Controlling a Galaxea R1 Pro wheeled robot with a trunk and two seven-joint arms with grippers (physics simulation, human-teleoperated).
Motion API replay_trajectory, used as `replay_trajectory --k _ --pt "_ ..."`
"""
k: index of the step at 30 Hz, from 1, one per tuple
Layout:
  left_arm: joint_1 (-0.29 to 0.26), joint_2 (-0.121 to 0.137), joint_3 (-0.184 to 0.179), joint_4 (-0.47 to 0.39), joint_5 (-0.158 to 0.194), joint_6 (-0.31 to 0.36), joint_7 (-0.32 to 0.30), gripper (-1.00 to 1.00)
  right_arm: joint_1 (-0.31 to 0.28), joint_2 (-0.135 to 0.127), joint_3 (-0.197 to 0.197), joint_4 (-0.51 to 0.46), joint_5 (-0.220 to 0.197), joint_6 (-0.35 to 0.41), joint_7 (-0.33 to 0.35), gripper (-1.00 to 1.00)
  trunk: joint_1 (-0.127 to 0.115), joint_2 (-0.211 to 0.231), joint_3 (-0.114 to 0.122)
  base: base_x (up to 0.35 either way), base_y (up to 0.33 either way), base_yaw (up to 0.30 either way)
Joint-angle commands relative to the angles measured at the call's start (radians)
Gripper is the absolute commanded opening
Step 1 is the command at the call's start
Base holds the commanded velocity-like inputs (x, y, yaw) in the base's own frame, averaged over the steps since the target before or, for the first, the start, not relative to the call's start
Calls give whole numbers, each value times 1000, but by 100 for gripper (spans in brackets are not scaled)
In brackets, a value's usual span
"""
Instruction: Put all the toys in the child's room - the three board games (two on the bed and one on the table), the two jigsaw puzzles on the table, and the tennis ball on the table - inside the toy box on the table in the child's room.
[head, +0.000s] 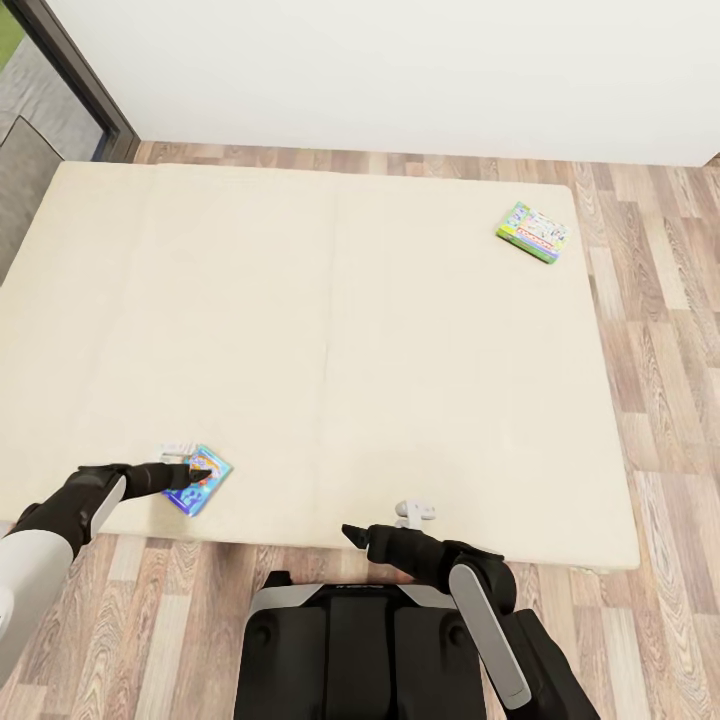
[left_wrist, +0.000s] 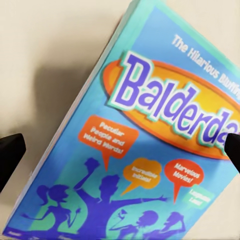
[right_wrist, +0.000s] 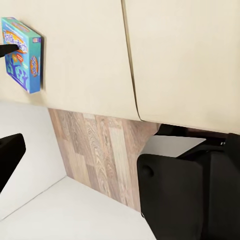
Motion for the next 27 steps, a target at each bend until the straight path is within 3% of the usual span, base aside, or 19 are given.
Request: replay_trajectory --k 1,27 --pt "0 1 -4 -1 5 11 -1 100 0 1 -1 -1 2 5 2 100 1 -2 -1 0 0 0" --pt "1 3 -21 3 0 43 -55 100 0 3 -1 -1 2 5 1 100 1 -2 -1 0 0 0"
